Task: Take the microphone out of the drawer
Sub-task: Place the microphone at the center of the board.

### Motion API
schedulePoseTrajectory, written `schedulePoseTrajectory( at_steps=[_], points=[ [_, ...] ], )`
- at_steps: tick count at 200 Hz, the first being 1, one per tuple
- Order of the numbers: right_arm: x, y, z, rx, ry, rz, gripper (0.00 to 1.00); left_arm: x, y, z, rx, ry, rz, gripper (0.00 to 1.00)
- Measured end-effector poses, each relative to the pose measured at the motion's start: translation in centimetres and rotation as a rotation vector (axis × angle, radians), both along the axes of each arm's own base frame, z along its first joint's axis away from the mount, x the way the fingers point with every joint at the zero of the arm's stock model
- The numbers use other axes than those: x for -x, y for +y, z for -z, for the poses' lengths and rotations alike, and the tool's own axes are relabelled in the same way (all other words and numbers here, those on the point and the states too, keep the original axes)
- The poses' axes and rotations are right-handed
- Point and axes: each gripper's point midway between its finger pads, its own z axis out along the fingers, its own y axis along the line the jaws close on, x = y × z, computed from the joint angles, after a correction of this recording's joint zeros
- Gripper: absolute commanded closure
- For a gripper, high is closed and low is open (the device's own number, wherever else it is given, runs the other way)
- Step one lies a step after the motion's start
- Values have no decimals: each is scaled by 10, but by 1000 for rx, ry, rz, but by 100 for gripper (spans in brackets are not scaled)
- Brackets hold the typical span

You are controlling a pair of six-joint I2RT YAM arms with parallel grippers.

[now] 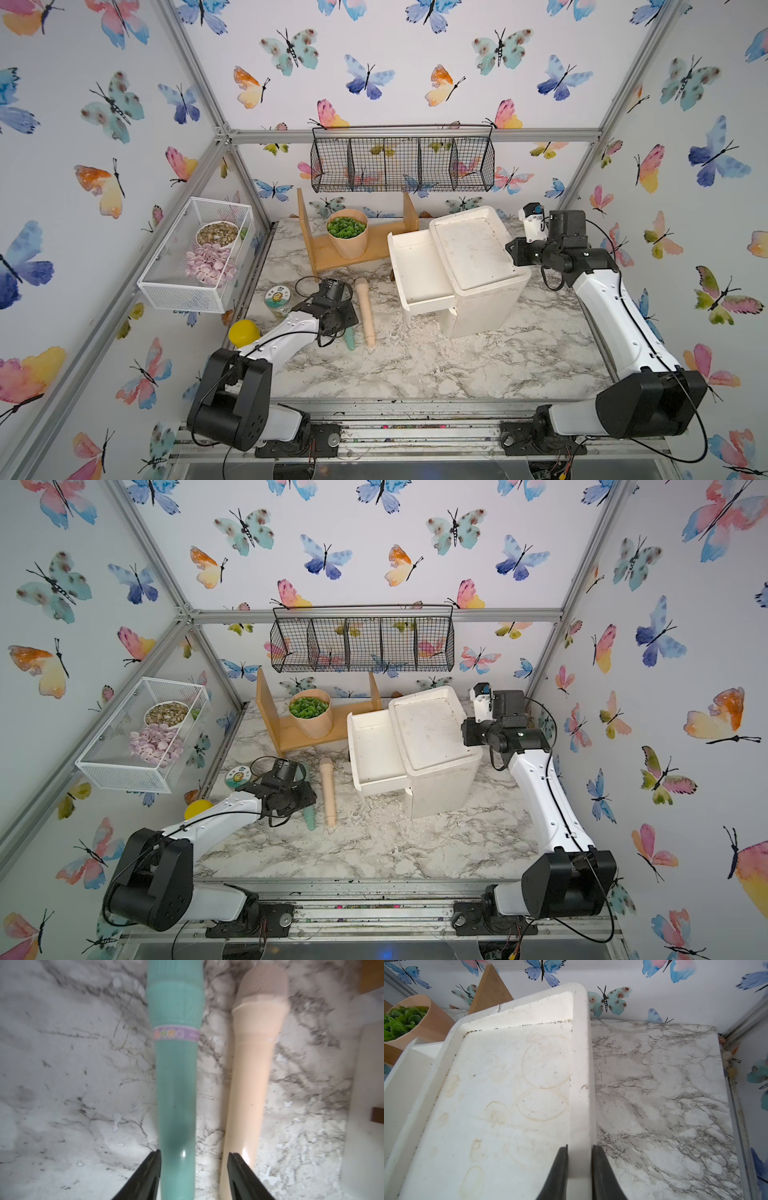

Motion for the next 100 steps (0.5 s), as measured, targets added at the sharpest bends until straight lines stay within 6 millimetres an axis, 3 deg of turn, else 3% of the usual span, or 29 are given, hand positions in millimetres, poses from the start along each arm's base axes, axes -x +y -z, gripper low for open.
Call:
schedulePoseTrajectory(
  at_steps=[20, 50, 100],
  points=[
    [0, 0, 0, 0, 0, 0, 93, -14, 1, -39, 28, -94, -10, 58],
    [0, 0, 0, 0, 0, 0, 93, -25, 0, -84, 83, -208, -11, 100],
    [0, 0, 0, 0, 0, -1, 93, -21, -31, -114, 287, -274, 76, 100]
  ],
)
